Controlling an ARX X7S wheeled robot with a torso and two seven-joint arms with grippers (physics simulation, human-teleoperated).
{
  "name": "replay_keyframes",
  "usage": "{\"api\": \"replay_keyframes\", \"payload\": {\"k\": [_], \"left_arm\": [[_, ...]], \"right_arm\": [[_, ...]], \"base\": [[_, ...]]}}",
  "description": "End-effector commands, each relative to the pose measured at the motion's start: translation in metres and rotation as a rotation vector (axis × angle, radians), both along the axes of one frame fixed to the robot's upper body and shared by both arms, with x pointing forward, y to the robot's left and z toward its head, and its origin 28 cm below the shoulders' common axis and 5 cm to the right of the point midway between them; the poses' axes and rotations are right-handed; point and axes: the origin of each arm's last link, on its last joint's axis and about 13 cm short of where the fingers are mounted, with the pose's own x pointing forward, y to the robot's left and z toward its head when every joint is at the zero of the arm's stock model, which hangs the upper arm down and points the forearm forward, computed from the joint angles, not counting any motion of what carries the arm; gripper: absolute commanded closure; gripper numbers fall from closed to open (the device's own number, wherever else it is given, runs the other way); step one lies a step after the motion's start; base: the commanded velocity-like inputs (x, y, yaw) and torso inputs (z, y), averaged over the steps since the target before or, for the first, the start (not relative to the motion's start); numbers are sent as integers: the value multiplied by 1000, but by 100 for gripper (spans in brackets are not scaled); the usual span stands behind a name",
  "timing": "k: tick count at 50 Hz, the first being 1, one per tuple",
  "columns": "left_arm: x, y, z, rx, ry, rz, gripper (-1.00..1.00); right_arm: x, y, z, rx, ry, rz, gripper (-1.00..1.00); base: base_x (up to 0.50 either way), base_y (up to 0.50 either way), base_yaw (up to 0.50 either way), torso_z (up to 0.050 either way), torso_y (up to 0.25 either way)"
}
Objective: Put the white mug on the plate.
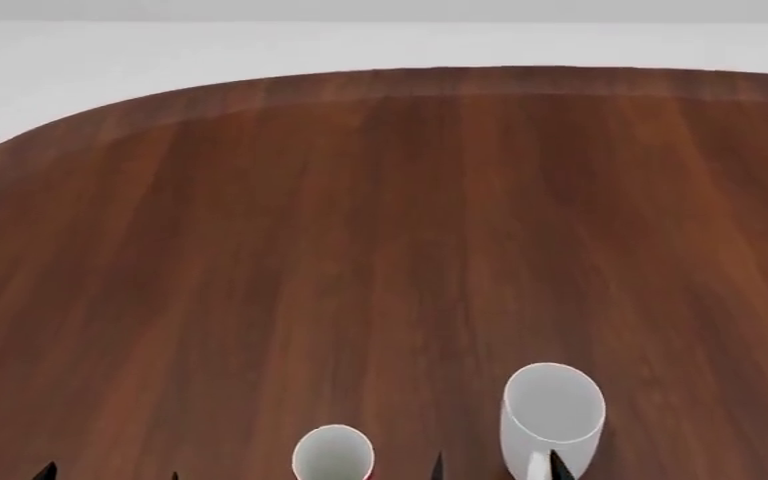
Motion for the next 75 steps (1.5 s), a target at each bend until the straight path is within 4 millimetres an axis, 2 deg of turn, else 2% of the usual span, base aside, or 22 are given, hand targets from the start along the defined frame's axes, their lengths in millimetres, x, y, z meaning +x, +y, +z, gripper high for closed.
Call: {"api": "replay_keyframes", "payload": {"k": [1, 12, 23, 26, 39, 75], "left_arm": [[1, -1, 2, 11, -3, -2, -100], [1, -2, 0, 21, 18, 5, -100], [7, 1, -3, 15, 24, 37, -100], [10, 2, -9, 33, 28, 59, -100], [11, 3, -7, 40, 43, 87, -100], [12, 2, -9, 30, 80, 85, -100]], "right_arm": [[0, -1, 0, 5, -7, -6, -100], [0, -3, -2, -13, -13, -44, -100], [-10, -7, 7, -1, 44, -63, -100], [-8, -10, 6, -15, 76, -86, -100], [-18, -11, 8, 39, 152, -104, -100], [-35, -11, -14, 115, 294, -151, -100]], "base": [[500, 0, 0, 0, 0], [484, 0, 0, 0, 0], [-4, 0, 0, 0, 1], [0, 0, 0, 0, 0], [0, 0, 0, 0, 0], [0, 0, 0, 0, 0]]}}
